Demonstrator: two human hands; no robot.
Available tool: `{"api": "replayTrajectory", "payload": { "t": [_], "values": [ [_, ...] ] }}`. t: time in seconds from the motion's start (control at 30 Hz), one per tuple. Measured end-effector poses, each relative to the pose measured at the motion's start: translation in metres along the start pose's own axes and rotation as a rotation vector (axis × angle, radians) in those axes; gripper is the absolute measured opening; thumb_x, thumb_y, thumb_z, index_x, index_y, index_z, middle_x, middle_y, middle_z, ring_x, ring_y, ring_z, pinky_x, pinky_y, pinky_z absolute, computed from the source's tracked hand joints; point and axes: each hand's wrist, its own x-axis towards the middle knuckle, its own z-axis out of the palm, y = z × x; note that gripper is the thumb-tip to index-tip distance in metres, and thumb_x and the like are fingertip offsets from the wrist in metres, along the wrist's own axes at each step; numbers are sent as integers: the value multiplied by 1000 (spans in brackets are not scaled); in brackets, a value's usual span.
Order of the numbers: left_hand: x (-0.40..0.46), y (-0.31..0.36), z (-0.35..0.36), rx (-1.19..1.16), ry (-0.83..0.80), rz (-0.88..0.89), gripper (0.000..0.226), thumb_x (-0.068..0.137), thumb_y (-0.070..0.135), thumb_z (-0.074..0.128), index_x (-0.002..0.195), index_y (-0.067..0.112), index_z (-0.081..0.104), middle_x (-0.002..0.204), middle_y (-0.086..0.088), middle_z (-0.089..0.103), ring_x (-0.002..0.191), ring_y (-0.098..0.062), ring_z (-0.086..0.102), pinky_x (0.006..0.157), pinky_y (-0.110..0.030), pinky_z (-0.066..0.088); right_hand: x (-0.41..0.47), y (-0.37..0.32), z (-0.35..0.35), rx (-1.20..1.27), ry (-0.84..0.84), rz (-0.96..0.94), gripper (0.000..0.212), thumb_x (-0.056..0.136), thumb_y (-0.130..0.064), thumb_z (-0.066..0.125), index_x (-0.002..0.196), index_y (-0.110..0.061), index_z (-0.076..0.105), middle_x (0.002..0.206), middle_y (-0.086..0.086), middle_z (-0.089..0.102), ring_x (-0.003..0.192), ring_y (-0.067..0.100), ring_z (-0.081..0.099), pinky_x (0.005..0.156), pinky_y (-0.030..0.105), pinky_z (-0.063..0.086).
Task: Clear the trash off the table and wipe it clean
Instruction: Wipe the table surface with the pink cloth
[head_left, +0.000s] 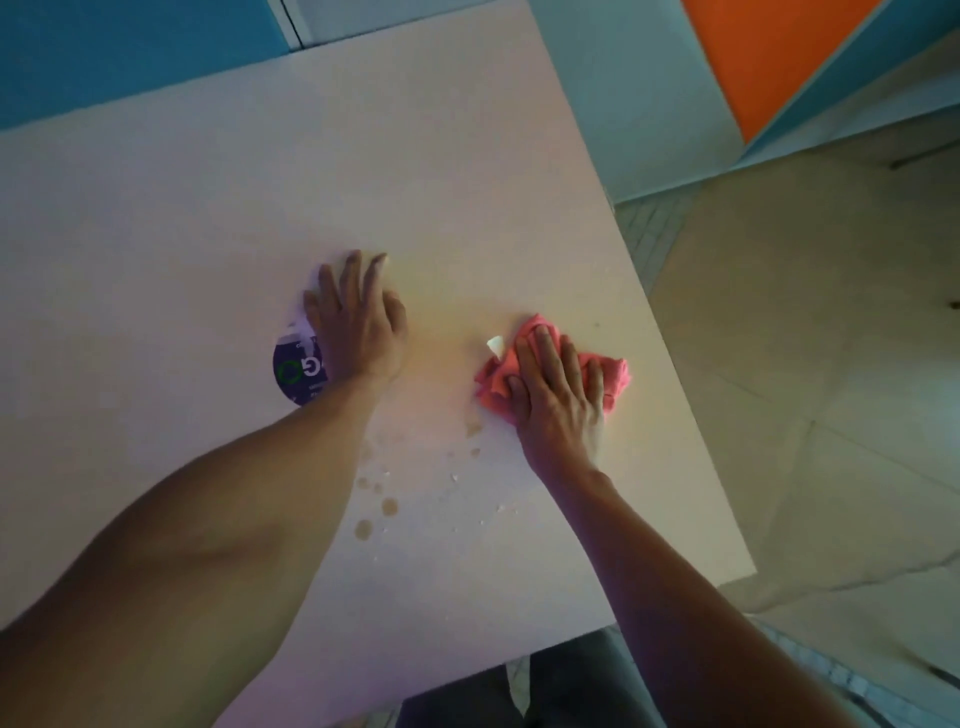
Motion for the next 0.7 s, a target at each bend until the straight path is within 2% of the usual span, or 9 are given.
{"api": "replayTrajectory", "payload": {
  "t": [0.13,0.23,0.37,0.6,0.7],
  "values": [
    [2,33,7,20,-42,21,51,99,41,39,148,30,44,160,-1,37,150,-37,27,115,-68,18,10,0,0,-1,-54,15,60,105,-51,15,150,-23,43,161,-1,33,149,30,27,118,56,22],
    [-3,50,17,33,3,-18,51,103,41,35,151,25,43,164,-5,33,151,-38,24,117,-68,15,41,7,2,5,-64,17,70,103,-58,7,151,-20,42,161,2,32,150,30,25,119,57,19],
    [-4,53,24,91,61,-8,53,104,42,34,153,23,40,164,-5,31,152,-37,24,119,-64,17,87,18,4,-26,-72,-5,66,103,-56,16,152,-18,40,162,4,31,151,31,23,119,58,17],
    [-2,49,28,115,114,-11,53,100,44,46,149,26,48,161,-2,39,149,-34,32,117,-61,25,135,27,1,49,-22,-18,78,102,-60,2,150,-15,43,160,7,34,149,34,26,119,58,16],
    [-3,48,26,116,115,-10,53,100,43,46,149,26,47,160,-2,39,149,-35,32,118,-61,24,159,36,6,18,-18,-25,65,105,-53,14,150,-16,43,160,7,34,149,35,27,118,60,19]
  ]
}}
